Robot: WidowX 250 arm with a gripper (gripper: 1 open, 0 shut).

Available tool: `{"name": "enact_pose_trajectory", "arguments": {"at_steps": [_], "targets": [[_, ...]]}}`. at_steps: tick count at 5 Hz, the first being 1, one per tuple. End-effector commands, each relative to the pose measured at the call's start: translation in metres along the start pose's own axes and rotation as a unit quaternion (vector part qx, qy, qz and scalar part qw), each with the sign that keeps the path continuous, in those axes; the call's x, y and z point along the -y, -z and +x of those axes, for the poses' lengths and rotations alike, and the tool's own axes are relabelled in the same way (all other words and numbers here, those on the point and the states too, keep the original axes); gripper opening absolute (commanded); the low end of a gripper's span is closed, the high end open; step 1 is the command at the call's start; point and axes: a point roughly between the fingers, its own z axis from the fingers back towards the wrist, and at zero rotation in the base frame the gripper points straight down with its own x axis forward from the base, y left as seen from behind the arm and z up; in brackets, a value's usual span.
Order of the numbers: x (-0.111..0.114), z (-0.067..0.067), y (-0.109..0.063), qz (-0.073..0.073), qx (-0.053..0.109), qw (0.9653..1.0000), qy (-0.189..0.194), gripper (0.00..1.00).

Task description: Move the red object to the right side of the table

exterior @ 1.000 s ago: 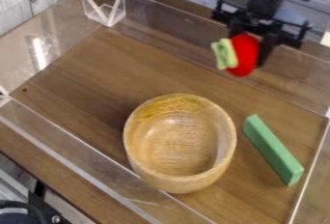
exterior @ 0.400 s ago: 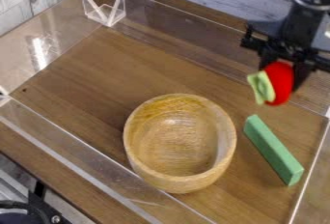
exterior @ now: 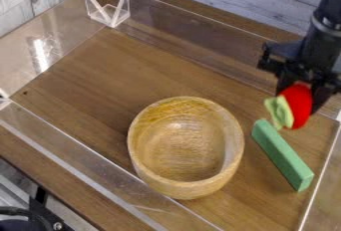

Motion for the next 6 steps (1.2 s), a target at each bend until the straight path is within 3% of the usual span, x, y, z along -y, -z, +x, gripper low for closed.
{"name": "enact_pose_trajectory", "arguments": {"at_steps": [1, 2, 4, 6], "targets": [[-0.008, 0.011, -0.004, -0.004, 0.021, 0.9998, 0.001, 0.00], [-0.015, 0.014, -0.006, -0.001, 0.017, 0.9998, -0.010, 1.00], [-0.022, 0.028, -0.009, -0.002, 0.012, 0.9997, -0.023, 1.00], [-0.002, 0.027, -0.009, -0.005, 0.004, 0.9999, -0.012, 1.00]]}}
